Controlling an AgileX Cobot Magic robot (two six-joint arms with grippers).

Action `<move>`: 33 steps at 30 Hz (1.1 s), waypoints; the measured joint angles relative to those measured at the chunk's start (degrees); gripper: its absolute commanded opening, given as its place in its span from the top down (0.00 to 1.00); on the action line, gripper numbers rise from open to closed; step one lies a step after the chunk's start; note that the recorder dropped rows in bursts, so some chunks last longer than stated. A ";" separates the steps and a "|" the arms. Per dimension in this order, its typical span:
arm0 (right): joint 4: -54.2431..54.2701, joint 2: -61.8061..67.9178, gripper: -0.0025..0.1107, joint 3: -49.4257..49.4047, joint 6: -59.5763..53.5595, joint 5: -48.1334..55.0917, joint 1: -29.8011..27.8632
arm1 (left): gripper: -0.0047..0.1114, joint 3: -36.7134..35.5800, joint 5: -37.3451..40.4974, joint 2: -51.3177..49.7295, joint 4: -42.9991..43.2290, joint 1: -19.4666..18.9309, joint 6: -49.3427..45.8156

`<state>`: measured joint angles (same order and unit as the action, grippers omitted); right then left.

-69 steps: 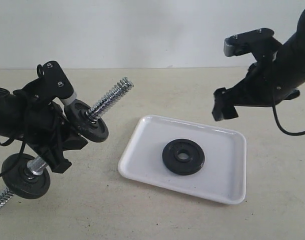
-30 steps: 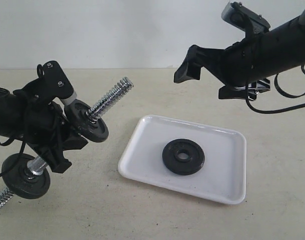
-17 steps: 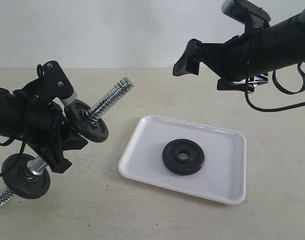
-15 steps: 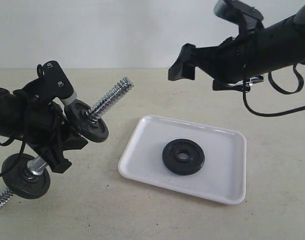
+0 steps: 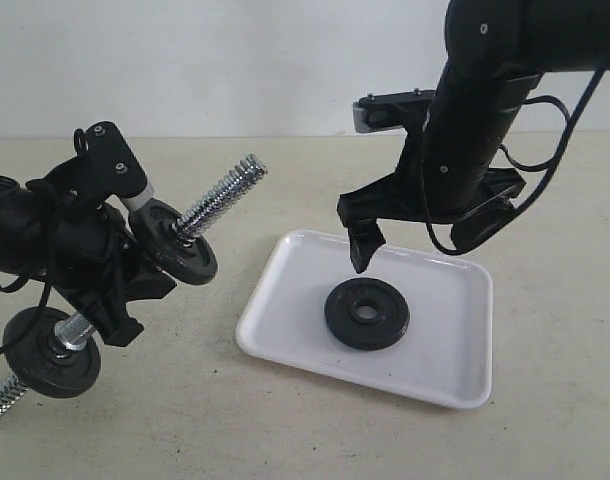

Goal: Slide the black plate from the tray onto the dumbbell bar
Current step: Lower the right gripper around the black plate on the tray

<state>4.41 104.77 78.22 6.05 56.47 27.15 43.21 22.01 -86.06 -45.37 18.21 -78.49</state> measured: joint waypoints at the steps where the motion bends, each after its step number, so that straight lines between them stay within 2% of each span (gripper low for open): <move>1: -0.33 0.29 0.08 0.45 0.40 0.53 0.25 | 0.92 -0.14 -0.26 0.00 -0.18 0.00 0.00; 14: 1.05 7.56 0.08 1.04 0.03 -0.52 0.74 | 0.92 -1.00 -1.41 0.10 -0.82 0.00 0.27; 27: 3.74 8.07 0.08 1.04 0.68 -5.77 0.97 | 0.92 -1.00 -1.41 0.10 -0.91 0.00 0.27; 33: -3.58 8.07 0.08 1.04 6.28 -10.08 6.37 | 0.92 -1.00 -1.41 0.10 -0.94 0.00 0.27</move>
<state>0.83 112.84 79.27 12.33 46.39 33.52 42.21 20.61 -85.97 -46.31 18.21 -78.23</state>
